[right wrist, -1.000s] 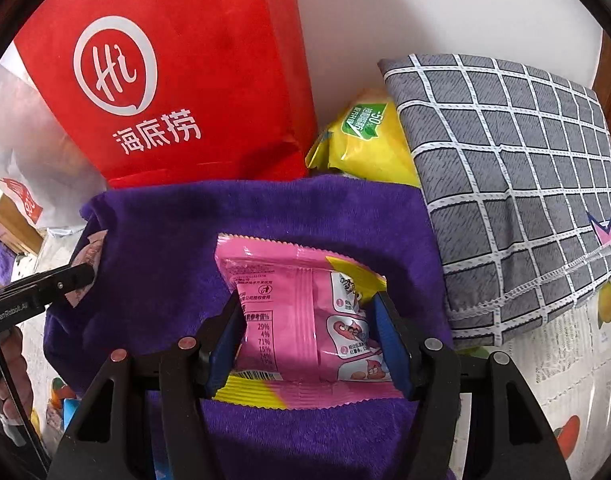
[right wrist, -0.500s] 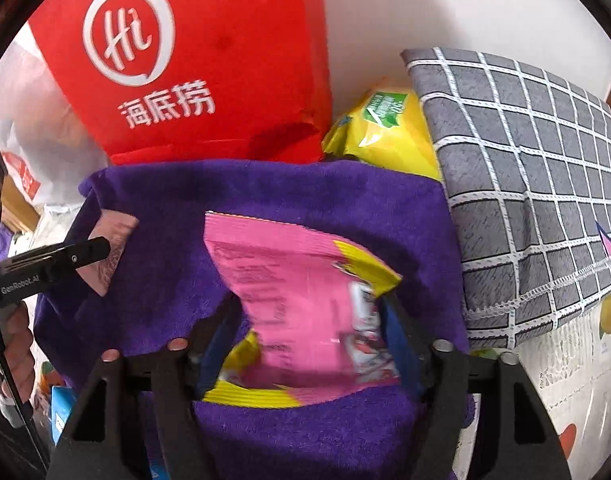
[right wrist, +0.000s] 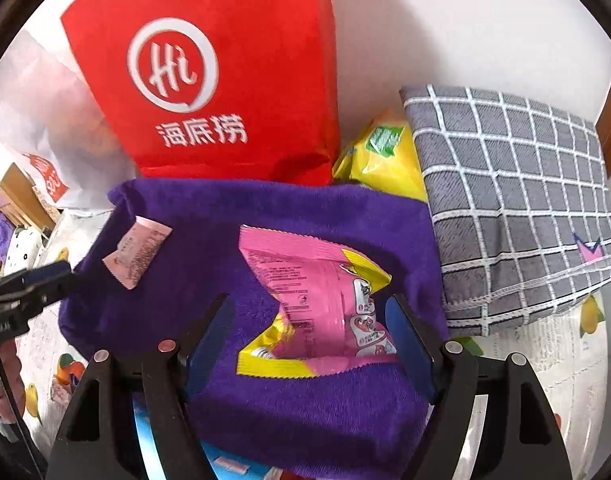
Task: Organize snacks
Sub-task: 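Return the left tool to the snacks and grasp the pink ice-cream-print packet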
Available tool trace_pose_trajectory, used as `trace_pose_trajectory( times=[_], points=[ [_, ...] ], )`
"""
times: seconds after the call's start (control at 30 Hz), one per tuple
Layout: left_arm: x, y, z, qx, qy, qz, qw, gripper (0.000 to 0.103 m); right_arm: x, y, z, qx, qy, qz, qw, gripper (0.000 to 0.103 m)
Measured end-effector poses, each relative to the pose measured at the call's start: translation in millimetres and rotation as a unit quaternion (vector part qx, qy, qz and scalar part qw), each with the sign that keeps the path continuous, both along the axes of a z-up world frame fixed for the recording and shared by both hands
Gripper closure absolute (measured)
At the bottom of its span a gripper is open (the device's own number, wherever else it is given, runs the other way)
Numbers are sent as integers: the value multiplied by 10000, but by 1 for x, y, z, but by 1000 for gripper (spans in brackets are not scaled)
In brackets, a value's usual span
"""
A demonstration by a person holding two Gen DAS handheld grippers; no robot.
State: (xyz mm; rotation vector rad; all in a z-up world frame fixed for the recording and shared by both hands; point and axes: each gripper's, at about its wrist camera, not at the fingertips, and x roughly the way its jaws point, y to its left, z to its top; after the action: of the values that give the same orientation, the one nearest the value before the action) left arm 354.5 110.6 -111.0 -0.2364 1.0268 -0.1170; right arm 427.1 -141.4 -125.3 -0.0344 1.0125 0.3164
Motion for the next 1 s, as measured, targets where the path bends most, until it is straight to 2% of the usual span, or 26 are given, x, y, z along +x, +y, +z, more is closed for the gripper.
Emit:
trace_pose_trajectory(
  times=[0.13,0.27,0.5,0.63,0.9,1.0],
  points=[
    [-33,14,12,-65,-61,126,9999,42,-13,-4,19,143,-127,-28,9998,26],
    [-64,22,15,-113,-110,113,9998,35,-44,-10,38,331,-257,-68,9991,26],
    [-107,18,-5,-23,-85,-117,9999,34,-122,-37,61,199,-495,-137,9985,26],
    [-117,15,-30,-327,149,-230,9991,35,-165,-50,53,262,-372,-314,9985,26],
    [-141,7,-47,-418,379,-511,9971,36,-233,-78,25,364,-74,-674,9970,26],
    [-155,7,-47,-406,274,-542,9973,35,-250,-84,22,391,-53,-757,9964,26]
  ],
)
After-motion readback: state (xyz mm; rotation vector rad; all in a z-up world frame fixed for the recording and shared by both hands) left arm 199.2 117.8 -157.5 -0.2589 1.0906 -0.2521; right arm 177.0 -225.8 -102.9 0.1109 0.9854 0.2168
